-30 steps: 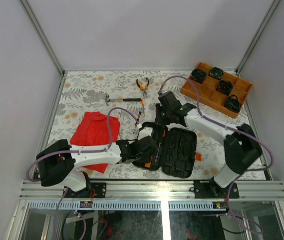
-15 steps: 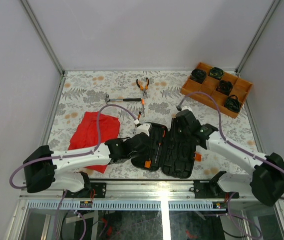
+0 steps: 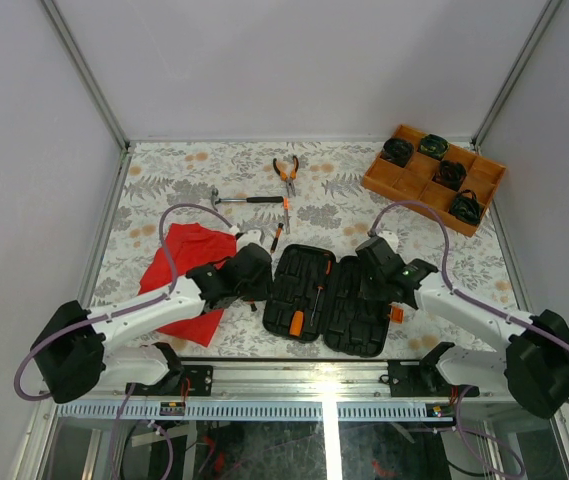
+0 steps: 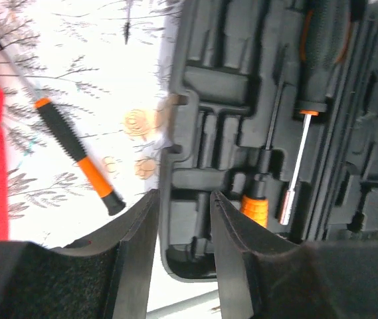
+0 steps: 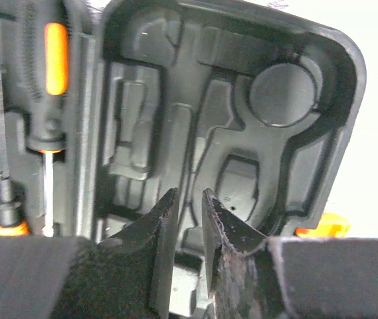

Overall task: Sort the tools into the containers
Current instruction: Place the screwdriver in the storage box.

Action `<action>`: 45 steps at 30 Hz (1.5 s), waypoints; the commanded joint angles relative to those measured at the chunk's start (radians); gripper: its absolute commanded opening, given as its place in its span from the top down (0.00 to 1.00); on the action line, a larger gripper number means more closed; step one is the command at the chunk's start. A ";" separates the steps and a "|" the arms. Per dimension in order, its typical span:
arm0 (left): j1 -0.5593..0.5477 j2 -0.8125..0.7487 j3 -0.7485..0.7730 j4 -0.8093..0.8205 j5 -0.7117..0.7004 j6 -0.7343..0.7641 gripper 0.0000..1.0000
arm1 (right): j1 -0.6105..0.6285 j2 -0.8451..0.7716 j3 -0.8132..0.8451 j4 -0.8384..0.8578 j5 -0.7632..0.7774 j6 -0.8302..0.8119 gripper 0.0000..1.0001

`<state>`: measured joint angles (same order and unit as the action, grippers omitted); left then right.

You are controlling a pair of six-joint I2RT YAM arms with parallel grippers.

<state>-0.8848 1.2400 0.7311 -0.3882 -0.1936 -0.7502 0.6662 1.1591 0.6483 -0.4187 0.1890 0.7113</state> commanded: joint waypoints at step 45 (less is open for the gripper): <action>0.061 -0.159 -0.090 -0.052 -0.082 -0.037 0.57 | -0.194 0.012 0.124 0.257 0.014 -0.290 0.60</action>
<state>-0.8600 1.0973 0.5884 -0.3634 -0.1707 -0.7784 0.4767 1.2984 0.8234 -0.1879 0.2153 0.4107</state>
